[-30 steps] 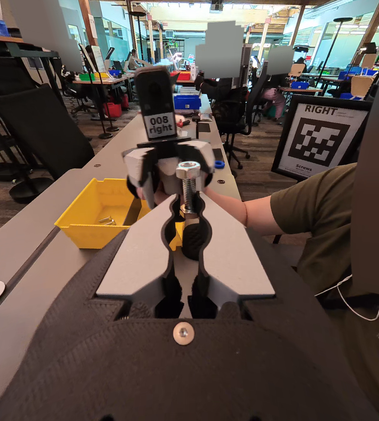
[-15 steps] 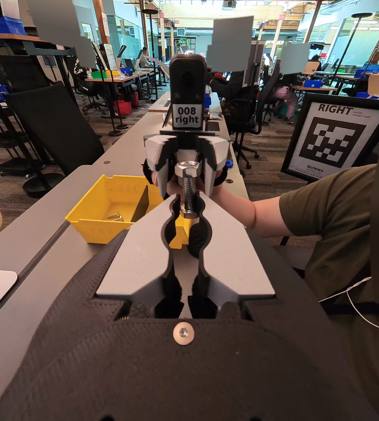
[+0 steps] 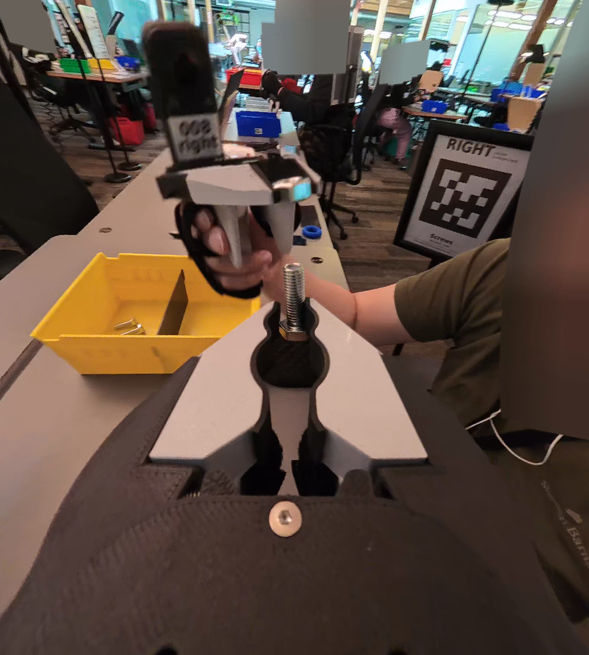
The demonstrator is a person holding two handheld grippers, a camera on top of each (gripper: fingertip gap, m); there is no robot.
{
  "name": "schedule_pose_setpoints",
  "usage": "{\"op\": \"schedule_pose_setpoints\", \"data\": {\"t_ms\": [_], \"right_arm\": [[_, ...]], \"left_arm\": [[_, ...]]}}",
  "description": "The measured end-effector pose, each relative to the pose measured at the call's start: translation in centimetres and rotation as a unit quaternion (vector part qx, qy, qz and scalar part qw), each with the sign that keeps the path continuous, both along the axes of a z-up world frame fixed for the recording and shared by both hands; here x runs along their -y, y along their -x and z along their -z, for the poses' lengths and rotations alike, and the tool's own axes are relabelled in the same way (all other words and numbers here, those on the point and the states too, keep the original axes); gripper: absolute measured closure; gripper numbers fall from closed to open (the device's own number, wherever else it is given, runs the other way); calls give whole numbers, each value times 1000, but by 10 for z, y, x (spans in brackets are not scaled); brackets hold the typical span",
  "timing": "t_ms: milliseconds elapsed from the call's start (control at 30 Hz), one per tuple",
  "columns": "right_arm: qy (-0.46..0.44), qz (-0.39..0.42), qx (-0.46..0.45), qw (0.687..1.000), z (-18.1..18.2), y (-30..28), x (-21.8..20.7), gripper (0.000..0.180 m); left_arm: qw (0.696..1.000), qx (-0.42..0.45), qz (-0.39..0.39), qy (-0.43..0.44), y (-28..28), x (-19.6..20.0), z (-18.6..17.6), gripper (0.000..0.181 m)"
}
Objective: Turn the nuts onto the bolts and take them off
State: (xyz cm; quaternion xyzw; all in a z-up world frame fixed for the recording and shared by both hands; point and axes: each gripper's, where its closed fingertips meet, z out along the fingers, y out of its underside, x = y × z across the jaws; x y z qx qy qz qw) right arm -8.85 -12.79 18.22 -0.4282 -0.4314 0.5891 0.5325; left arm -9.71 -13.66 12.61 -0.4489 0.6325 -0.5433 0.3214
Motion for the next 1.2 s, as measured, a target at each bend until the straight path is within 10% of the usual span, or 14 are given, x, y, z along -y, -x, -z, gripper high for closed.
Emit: {"op": "schedule_pose_setpoints", "data": {"t_ms": [33, 233, 433, 633, 967, 1200], "right_arm": [[-27, 51, 70, 996, 15, -11, -8, 162], [2, 286, 461, 840, 166, -165, -46, 162], [287, 264, 573, 721, 279, -241, -37, 161], [394, 269, 610, 633, 317, -257, -43, 155], [17, 410, 480, 776, 148, -167, -88, 144], [-146, 215, 174, 950, 30, -19, -21, 152]], "left_arm": [[1000, 1, -10, -4, 1, -3, -1, 169], [998, 11, -53, -22, 15, -17, -8, 169], [998, 8, -51, -23, 16, -18, -7, 169], [998, -7, -52, -20, 10, -20, 0, 169], [995, -45, -75, -42, -6, -28, 20, 169], [992, -72, -86, -52, -16, -33, 34, 168]]}}
